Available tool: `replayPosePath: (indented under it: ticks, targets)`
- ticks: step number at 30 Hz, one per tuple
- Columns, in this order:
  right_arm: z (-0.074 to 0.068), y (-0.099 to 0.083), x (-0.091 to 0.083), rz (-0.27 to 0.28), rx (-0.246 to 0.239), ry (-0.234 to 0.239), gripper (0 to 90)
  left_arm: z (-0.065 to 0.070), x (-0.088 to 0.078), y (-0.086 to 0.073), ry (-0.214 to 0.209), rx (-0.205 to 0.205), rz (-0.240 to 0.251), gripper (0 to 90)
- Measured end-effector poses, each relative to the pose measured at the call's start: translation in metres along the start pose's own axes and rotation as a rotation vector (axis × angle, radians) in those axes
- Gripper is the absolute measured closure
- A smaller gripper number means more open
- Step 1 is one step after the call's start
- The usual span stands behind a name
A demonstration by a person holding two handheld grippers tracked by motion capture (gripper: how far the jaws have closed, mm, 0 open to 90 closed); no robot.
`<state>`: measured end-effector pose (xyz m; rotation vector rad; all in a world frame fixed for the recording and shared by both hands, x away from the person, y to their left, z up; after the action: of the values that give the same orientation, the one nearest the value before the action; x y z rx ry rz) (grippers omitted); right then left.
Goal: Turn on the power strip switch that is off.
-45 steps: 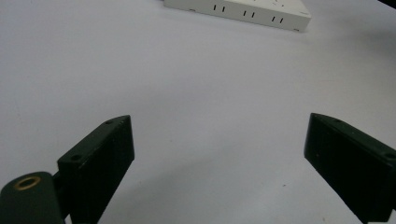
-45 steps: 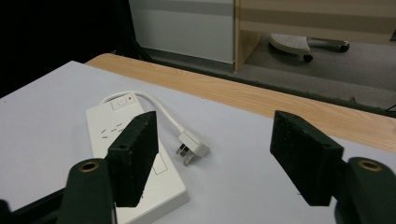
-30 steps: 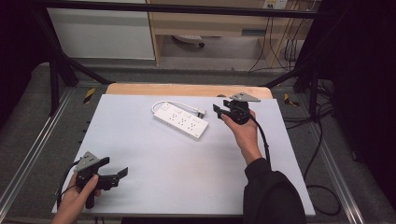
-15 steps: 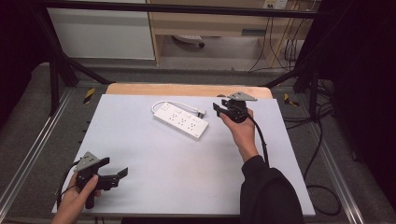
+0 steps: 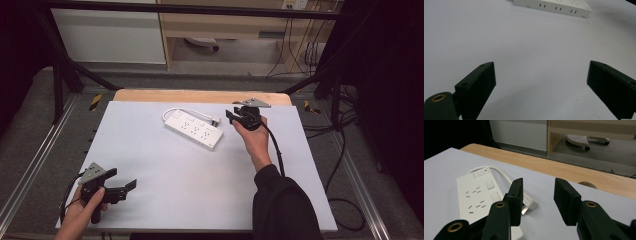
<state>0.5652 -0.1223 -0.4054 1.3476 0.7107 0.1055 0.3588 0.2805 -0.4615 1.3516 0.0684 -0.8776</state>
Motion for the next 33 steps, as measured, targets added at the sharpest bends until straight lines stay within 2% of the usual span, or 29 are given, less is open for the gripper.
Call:
replayPosePath:
  ticks: [15, 33]
  targets:
    - [-0.006, -0.006, 0.011, -0.015, 0.013, 0.013, 63.5, 0.0, -0.001, 0.001, -0.001, -0.001, 0.005, 8.4]
    - [-0.017, -0.015, 0.024, -0.033, 0.009, 0.029, 72.4, 0.0, 0.0, 0.0, -0.002, 0.004, -0.001, 8.4]
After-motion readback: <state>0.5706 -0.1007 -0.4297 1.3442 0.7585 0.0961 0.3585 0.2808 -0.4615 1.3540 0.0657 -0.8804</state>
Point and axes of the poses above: each handheld gripper's, and its own axes: x roughly forward along the jaws, y roughly out of its top, z roughly to its right, the point moved 5 cm from there along x, roughly forward along the jaws, and after that the axes turned 8 degrees about -x, right-handed, at the moved point
